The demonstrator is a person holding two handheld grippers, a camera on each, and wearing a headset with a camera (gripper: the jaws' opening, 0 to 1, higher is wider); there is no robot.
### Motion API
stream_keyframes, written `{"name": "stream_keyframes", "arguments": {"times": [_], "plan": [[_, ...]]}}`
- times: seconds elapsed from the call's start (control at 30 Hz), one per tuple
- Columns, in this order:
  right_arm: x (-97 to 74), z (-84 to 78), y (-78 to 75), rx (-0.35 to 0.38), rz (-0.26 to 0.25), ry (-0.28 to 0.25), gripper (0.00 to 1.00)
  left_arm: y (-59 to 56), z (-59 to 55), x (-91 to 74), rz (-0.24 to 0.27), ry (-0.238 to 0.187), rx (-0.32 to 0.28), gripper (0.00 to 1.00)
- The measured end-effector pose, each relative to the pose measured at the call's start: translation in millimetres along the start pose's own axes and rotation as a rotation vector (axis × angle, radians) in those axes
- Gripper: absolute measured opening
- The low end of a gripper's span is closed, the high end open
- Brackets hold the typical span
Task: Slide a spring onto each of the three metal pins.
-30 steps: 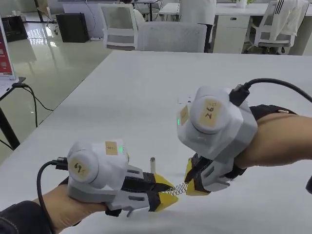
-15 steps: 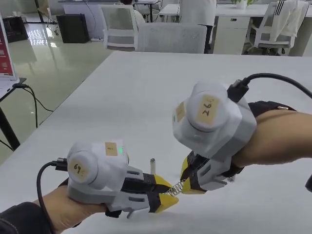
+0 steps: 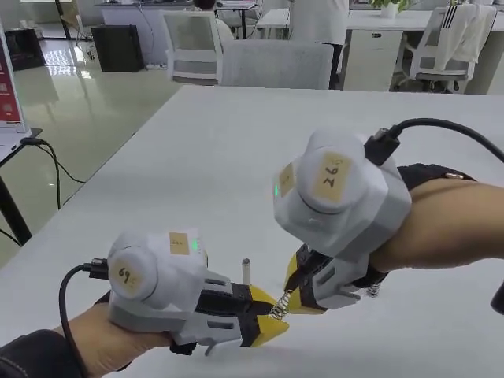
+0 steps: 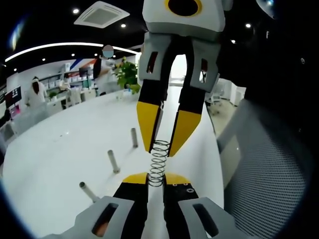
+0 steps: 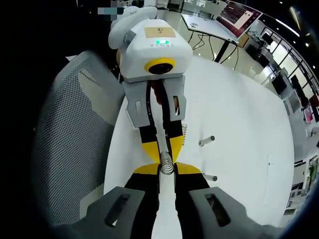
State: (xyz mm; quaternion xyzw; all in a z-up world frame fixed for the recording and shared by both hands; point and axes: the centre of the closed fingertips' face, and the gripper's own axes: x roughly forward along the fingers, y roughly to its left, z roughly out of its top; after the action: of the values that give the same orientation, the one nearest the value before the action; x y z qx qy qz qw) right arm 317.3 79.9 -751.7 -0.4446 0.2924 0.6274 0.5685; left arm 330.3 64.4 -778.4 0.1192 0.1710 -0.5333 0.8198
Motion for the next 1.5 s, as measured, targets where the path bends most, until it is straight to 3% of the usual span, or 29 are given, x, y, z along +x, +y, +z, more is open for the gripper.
{"name": "stream_keyframes", "arguments": {"times": [0.87, 1.5], "plan": [[4.6, 0.6, -3.5, 0.051, 0.014, -0.063, 0.12, 1.1, -5.1, -0.5, 0.002, 0.007, -0.019, 0.02], [13.5, 0.1, 0.2, 0.110, 0.055, -0.104, 0.11, -1.1, 1.3, -1.0, -0.001, -0.023, -0.019, 0.02]]}}
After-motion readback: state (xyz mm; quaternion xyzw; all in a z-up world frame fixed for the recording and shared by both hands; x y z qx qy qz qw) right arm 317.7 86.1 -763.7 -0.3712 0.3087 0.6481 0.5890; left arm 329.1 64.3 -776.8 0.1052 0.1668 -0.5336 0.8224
